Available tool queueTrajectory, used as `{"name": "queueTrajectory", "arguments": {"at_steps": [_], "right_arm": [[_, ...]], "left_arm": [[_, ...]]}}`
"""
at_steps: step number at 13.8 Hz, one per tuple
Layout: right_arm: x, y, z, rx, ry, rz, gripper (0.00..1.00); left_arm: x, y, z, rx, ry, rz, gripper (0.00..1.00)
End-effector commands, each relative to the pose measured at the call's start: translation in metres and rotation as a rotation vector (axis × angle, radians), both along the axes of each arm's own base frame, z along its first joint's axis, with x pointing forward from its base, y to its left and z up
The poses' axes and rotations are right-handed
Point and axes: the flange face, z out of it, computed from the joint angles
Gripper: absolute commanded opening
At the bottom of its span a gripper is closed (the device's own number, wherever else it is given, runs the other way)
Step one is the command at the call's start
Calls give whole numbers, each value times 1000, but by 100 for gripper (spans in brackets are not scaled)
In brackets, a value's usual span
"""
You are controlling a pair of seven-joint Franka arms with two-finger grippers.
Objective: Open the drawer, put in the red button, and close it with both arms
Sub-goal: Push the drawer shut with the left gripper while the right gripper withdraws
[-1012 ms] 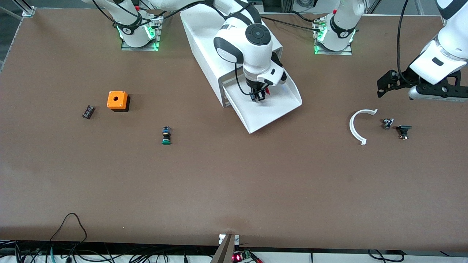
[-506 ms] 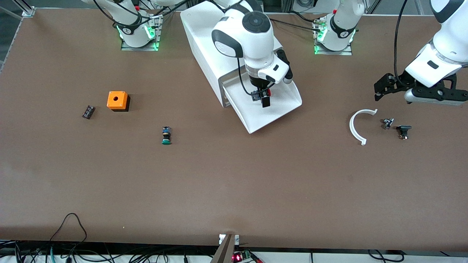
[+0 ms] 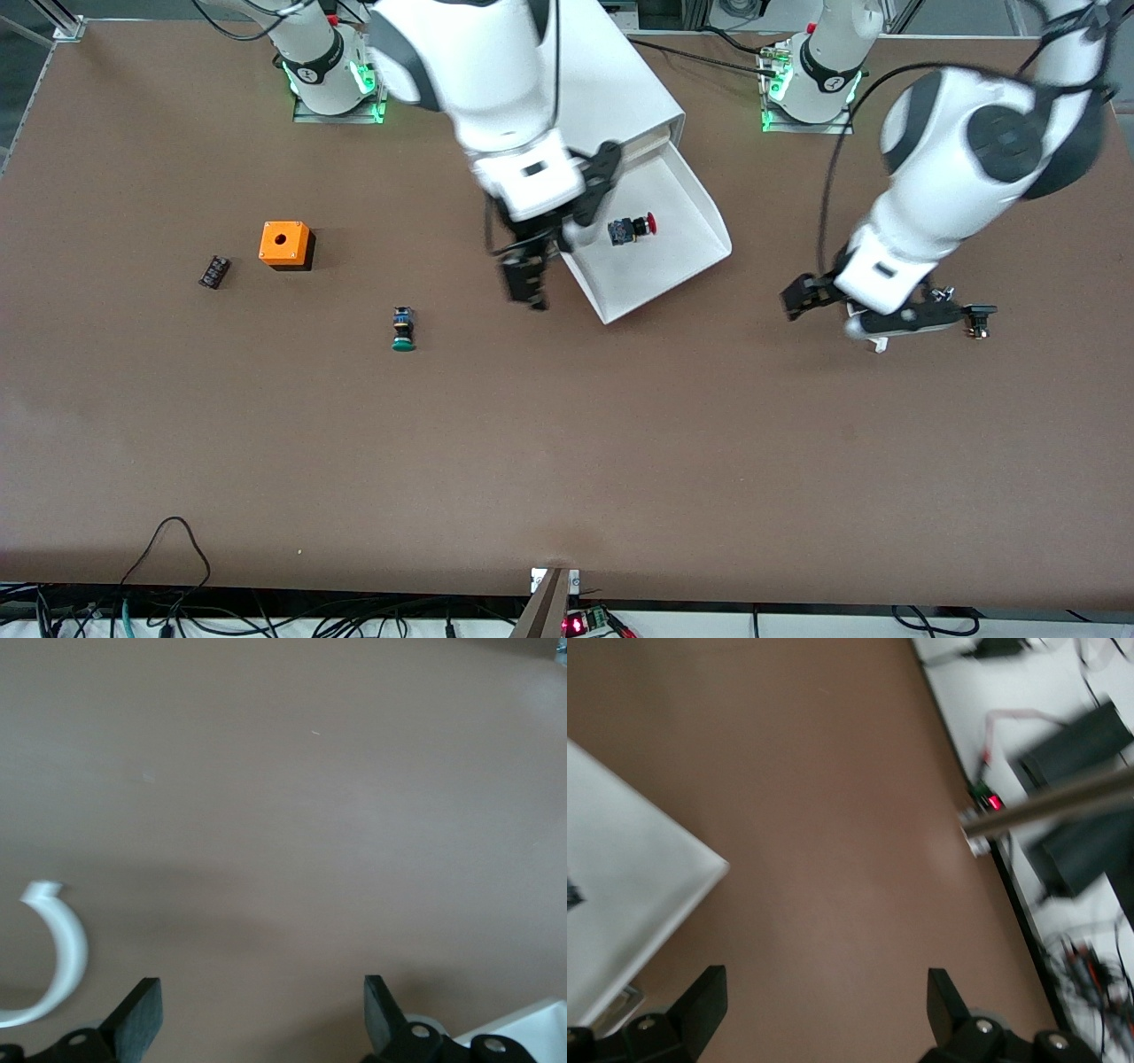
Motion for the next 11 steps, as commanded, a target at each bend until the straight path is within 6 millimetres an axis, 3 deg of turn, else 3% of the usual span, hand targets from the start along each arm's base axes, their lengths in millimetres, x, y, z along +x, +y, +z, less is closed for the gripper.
{"name": "queueTrajectory", "arguments": {"at_steps": [1, 4, 6, 8, 11], "right_arm": [[35, -68, -24, 43, 109, -402, 100], [52, -148, -56, 1, 213, -796, 100], [51, -188, -65, -31, 243, -1061, 100], [48, -227, -59, -98, 265, -1226, 100], [61, -311, -35, -95, 242, -1360, 100]], "left_arm": [[-10, -30, -49, -33, -35, 71, 100], [-30, -75, -94, -52, 24, 168, 100], [-50, -98, -115, -55, 40, 193, 100], [-68, -104, -135, -56, 41, 180, 100], [-81, -108, -146, -51, 57, 206, 100]]}}
